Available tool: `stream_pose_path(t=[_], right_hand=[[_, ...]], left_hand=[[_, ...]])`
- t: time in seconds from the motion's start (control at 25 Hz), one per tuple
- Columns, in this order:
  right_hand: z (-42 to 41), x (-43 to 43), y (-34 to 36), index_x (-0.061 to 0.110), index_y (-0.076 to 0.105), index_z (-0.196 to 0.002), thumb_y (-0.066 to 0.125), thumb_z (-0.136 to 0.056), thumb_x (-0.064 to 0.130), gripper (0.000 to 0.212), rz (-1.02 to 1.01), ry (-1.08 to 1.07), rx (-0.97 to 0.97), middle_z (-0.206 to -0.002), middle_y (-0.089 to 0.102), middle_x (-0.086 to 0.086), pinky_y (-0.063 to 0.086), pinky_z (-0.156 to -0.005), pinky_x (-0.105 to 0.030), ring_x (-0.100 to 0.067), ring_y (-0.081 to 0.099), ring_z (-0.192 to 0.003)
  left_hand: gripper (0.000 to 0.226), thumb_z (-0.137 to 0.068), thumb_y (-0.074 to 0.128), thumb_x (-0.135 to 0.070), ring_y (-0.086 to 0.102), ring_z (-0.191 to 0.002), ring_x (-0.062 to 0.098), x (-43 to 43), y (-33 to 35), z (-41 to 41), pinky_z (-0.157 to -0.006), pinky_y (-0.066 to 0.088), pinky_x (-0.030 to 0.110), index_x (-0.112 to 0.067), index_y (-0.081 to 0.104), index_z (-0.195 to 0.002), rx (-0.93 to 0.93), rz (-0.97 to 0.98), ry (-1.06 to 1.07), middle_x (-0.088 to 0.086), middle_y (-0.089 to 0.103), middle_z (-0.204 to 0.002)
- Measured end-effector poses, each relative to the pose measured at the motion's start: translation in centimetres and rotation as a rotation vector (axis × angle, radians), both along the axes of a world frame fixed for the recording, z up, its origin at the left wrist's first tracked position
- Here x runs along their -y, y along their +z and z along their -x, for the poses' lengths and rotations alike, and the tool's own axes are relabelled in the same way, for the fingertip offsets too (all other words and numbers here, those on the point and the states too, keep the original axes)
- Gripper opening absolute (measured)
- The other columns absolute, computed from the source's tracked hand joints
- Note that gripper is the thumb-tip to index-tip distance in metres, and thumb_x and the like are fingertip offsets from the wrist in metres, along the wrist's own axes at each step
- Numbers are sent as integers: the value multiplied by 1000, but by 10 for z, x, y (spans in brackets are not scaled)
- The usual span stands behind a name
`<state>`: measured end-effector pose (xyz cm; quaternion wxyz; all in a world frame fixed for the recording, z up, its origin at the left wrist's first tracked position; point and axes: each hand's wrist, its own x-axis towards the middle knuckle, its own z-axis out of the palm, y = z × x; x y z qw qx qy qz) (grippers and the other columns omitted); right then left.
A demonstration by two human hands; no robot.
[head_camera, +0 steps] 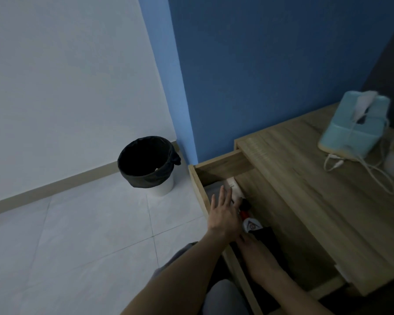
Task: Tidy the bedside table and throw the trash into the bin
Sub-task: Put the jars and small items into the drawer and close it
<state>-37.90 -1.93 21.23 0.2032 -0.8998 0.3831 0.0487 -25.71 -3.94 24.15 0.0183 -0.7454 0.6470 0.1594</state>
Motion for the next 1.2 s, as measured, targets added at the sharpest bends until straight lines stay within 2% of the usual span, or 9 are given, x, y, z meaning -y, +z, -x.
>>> stream_pose_path(t=[0.16, 0.32, 0.48, 0.56, 0.68, 0.88, 0.96, 1.08, 1.2], right_hand=[[0, 16, 16, 14, 36, -138, 45, -88, 13, 50, 51, -42, 21, -147, 34, -9, 30, -110, -34, -23, 31, -136], [8, 40, 41, 10, 44, -129, 48, -88, 17, 42, 98, -160, 155, -134, 46, -9, 38, -96, -30, -24, 44, -123], [37, 75, 56, 4, 64, -100, 52, -72, 21, 35, 224, -352, 404, -101, 65, -16, 51, -76, -32, -32, 65, -91], [65, 94, 61, 6, 66, -90, 65, -59, 12, 32, 275, -454, 387, -88, 66, -15, 53, -62, -30, -32, 66, -76], [111, 121, 70, 2, 62, -108, 66, -65, 3, 43, 313, -688, 333, -107, 61, -21, 51, -79, -40, -39, 61, -95], [170, 157, 77, 6, 36, -137, 49, -88, 9, 51, 333, -925, 209, -140, 39, -19, 42, -92, -36, -32, 50, -118], [183, 174, 74, 9, 35, -136, 45, -92, 12, 46, 239, -941, 121, -131, 49, -17, 43, -85, -32, -30, 54, -111], [186, 184, 71, 9, 54, -118, 44, -94, 19, 27, 212, -902, -24, -113, 63, -13, 45, -80, -30, -27, 60, -103], [181, 173, 78, 9, 65, -95, 48, -92, 11, 18, 203, -870, 226, -94, 68, -15, 41, -70, -30, -29, 63, -90]], left_hand=[[64, -96, 43, -36, -23, -145, 26, 5, 9, 5, -116, -12, 45, -23, 14, -152, -28, 24, 21, 9, -13, -161], [54, -100, 33, -34, -20, -146, 25, 16, 24, 13, -119, -6, 44, -23, 18, -151, -115, 110, 63, 8, -7, -162], [53, -99, 32, -23, -16, -147, 26, 32, 37, 37, -120, -2, 41, -24, 18, -151, -130, 164, -3, 5, -4, -162], [55, -99, 34, -19, -15, -147, 24, 42, 42, 54, -120, -1, 39, -26, 18, -151, -168, 189, -79, 1, -4, -162], [57, -98, 35, -20, -12, -148, 25, 64, 43, 81, -121, 2, 40, -28, 16, -151, -209, 168, -226, 0, -5, -162], [52, -101, 31, -36, -9, -149, 29, 78, 25, 116, -120, 2, 41, -31, 17, -150, -184, 32, -329, 7, -5, -162], [51, -100, 31, -35, -7, -149, 30, 76, 22, 119, -119, 2, 40, -31, 21, -149, -189, 61, -309, 8, -4, -162], [50, -100, 33, -33, -4, -149, 29, 75, 26, 117, -120, 3, 38, -30, 24, -149, -207, 76, -306, 7, 0, -162], [53, -99, 36, -31, -1, -149, 28, 77, 36, 115, -120, 5, 37, -27, 21, -150, -238, 35, -288, 6, 4, -162]])
